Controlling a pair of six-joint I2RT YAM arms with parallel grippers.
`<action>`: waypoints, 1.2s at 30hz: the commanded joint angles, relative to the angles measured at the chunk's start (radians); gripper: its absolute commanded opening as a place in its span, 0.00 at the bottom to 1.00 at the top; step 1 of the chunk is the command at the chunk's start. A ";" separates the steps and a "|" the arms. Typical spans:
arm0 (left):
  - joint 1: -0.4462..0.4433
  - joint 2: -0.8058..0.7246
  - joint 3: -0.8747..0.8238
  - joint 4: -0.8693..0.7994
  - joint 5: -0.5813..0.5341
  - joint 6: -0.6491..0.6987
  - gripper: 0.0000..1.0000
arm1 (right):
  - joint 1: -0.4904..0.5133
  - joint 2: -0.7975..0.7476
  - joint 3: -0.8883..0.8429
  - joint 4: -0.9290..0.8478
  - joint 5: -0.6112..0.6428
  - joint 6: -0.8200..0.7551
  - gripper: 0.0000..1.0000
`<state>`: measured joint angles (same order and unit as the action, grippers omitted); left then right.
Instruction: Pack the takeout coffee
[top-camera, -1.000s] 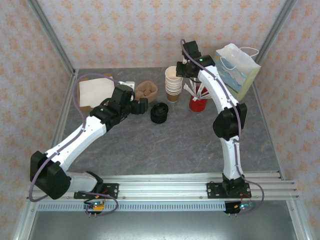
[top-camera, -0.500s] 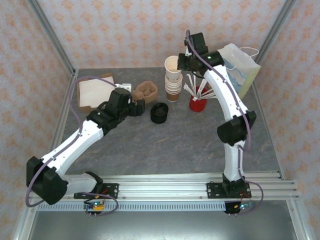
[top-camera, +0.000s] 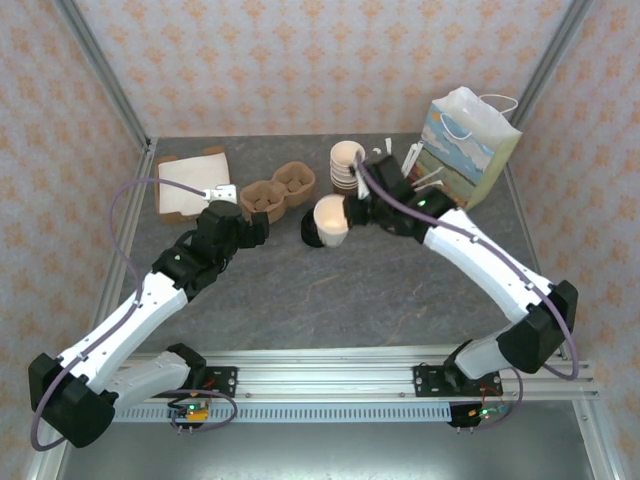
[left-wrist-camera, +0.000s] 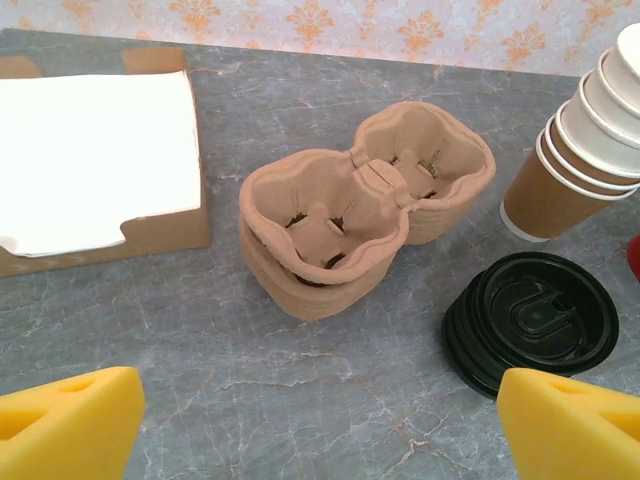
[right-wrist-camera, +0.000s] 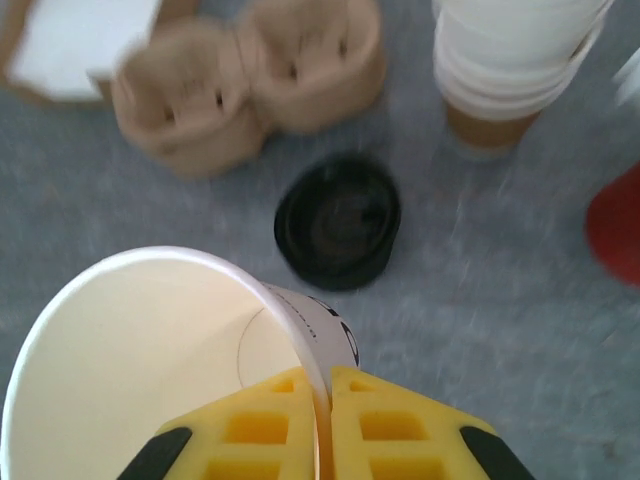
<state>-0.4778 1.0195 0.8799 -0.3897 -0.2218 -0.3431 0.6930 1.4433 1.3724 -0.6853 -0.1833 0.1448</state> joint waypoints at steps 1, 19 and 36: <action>0.008 -0.011 -0.009 -0.007 -0.027 -0.020 0.92 | 0.048 -0.005 -0.101 0.148 -0.022 0.031 0.11; 0.008 0.005 0.002 -0.038 -0.025 -0.026 0.93 | 0.132 0.123 -0.335 0.400 -0.042 0.027 0.13; 0.006 0.042 0.022 -0.011 0.067 -0.037 0.92 | 0.008 0.003 -0.187 0.254 0.028 0.110 0.59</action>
<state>-0.4770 1.0550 0.8780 -0.4122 -0.1791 -0.3676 0.7712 1.4475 1.1412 -0.3973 -0.2108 0.2031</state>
